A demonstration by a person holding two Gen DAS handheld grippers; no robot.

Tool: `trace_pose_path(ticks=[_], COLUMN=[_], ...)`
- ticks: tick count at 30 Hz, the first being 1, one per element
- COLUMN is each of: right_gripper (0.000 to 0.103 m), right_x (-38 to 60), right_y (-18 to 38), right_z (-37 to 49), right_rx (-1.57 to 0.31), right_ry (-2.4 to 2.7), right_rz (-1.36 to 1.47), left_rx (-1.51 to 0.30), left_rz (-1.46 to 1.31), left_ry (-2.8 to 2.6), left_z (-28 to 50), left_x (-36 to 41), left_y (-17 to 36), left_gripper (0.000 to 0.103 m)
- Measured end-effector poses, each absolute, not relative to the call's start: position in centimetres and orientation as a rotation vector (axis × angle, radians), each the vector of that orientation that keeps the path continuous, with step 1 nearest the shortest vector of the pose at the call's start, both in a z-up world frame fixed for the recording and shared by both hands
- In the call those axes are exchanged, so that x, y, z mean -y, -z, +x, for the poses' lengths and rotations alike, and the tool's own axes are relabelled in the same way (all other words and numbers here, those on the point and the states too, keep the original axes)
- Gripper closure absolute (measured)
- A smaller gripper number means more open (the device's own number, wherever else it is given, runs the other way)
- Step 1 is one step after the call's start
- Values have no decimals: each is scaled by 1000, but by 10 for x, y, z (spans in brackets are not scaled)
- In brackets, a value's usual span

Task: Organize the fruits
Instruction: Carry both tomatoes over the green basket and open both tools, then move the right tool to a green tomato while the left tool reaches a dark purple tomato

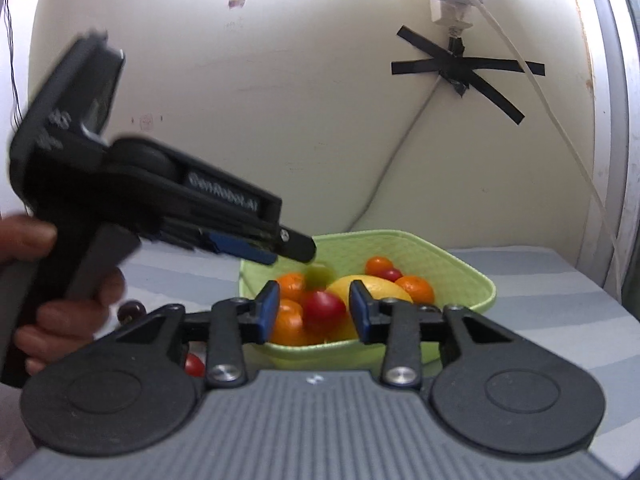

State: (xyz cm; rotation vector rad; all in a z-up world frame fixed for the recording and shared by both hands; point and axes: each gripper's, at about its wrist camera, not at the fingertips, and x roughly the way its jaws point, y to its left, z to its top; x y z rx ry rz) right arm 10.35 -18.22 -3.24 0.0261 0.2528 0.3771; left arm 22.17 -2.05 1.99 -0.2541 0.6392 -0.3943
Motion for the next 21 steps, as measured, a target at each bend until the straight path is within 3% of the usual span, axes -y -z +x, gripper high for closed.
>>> trace_pose_path(ticks=[9, 12, 17, 21], right_gripper=[62, 62, 62, 63], right_x=[208, 207, 174, 129], right_y=[28, 25, 16, 21], right_z=[89, 84, 75, 76], right_rx=[-167, -165, -209, -299], right_ry=[-317, -338, -494, -580], right_rz=[140, 158, 62, -81], left_rx=[-516, -538, -628, -652], left_rz=[-297, -270, -289, -307], left_ry=[258, 186, 132, 158], left_z=[164, 146, 139, 147], left_x=[-62, -86, -103, -96], left_y=[-51, -42, -9, 5], left_gripper=[64, 55, 55, 46])
